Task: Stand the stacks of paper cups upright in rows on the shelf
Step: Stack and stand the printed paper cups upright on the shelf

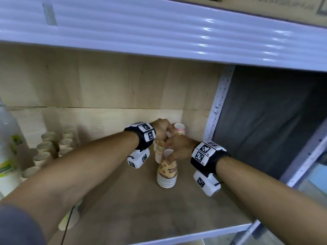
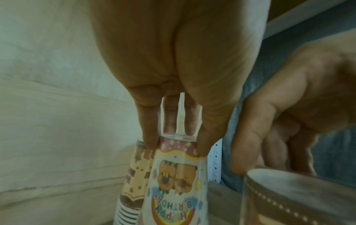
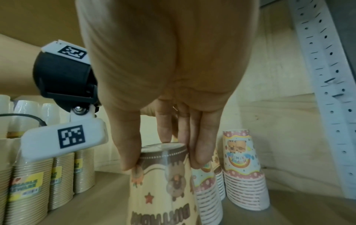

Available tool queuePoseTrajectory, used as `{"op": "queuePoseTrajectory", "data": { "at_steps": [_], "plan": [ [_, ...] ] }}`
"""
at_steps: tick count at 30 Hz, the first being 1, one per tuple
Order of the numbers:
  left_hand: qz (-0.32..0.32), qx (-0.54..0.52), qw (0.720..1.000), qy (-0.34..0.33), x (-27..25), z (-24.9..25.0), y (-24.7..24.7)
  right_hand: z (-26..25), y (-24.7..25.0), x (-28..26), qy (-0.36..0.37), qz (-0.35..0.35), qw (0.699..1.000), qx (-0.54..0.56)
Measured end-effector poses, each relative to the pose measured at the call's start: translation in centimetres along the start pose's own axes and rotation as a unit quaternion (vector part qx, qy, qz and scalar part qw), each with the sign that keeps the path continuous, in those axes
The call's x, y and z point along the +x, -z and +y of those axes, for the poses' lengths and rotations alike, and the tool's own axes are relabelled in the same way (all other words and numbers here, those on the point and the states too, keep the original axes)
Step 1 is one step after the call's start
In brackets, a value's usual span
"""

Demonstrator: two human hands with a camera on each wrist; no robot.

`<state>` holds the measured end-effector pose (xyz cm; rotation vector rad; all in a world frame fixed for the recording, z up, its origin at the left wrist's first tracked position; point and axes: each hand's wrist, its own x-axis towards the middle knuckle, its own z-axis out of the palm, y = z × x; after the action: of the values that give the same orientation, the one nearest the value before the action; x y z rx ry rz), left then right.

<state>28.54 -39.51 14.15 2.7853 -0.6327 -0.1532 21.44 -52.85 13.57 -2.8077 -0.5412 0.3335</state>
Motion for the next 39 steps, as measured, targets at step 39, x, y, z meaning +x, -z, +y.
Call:
{"op": "queuePoseTrajectory", "data": {
  "at_steps": [39],
  "plan": [
    [-0.089,0.001,0.995,0.033,-6.6,2.3,0.7,4.6,0.6,4.0,-0.016,0.060,0.997,0.050]
  ]
}}
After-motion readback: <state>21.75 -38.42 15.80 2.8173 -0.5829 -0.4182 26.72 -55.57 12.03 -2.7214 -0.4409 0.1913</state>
